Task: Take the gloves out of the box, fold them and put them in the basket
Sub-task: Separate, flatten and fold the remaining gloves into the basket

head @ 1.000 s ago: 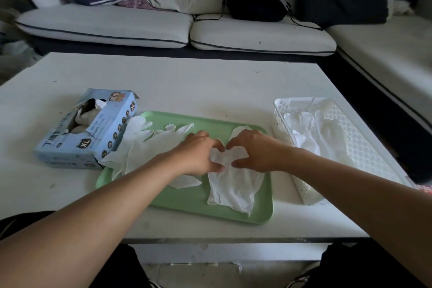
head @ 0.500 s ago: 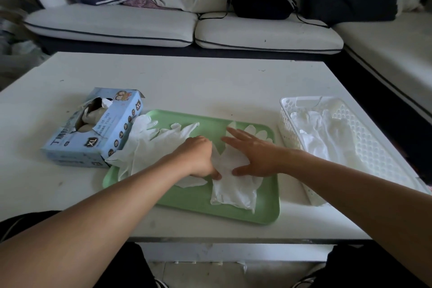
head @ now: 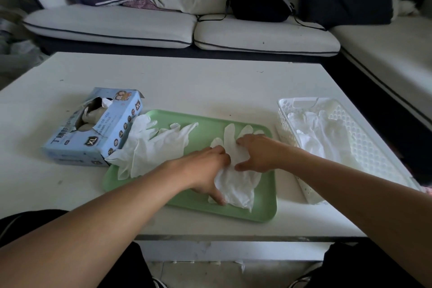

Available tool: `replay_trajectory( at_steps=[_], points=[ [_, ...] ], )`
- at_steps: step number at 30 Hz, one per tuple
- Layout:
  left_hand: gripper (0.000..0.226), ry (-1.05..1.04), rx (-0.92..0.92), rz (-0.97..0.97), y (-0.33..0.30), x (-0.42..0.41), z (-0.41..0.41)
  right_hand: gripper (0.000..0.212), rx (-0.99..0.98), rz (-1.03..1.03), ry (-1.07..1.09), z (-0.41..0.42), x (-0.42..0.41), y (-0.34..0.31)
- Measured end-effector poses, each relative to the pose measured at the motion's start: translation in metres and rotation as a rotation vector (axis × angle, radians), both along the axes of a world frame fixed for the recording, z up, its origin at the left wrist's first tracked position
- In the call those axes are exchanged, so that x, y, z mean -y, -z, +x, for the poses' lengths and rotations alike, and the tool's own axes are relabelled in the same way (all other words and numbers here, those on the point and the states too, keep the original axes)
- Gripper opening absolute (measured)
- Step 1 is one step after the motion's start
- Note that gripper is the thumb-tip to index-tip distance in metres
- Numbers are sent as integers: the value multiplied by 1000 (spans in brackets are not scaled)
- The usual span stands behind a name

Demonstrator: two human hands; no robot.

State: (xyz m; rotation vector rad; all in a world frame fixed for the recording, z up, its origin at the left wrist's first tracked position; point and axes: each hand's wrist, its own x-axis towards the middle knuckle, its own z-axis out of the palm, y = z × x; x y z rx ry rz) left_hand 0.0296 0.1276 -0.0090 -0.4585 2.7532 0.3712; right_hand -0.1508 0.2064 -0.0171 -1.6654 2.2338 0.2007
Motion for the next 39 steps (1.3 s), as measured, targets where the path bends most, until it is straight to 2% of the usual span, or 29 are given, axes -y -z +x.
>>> replay_trajectory(
  at_steps=[4,7,8,10,13,15,17,19,21,26,29,31,35,39],
  points=[
    [77,-73,-120,88,-11,13,9,93,-34,73,-72,0,4,1],
    [74,-247,-239,-27,-29,43,24,88,-92,18,-39,5,9,-8],
    [76,-320,-220,-95,-35,54,32,81,-125,-46,-40,9,11,-14],
    [83,-436,-73,-211,-42,74,50,65,-82,-198,-63,22,13,-26],
    [93,-482,174,-223,-39,88,71,49,199,-281,-243,55,14,-36],
    [103,-465,242,-194,-32,91,77,51,305,-257,-404,80,15,-32],
    [110,-433,266,-180,-28,92,80,58,227,-239,-547,101,20,-19],
    [113,-399,252,-178,-26,92,82,60,133,-256,-578,114,29,-3],
    [109,-412,214,-136,-24,94,87,55,104,-290,-508,125,37,7],
    [70,-473,79,-123,-5,105,104,26,60,-340,-328,137,52,11],
    [70,-451,35,-87,-1,107,109,11,278,-343,-206,130,57,6],
    [70,-429,28,-71,-2,110,111,11,434,-375,-119,118,60,-3],
    [55,-393,0,-49,-3,114,116,8,698,-375,127,91,63,-15],
    [54,-486,-129,24,-2,100,106,15,1056,-297,342,79,56,-19]
  ],
)
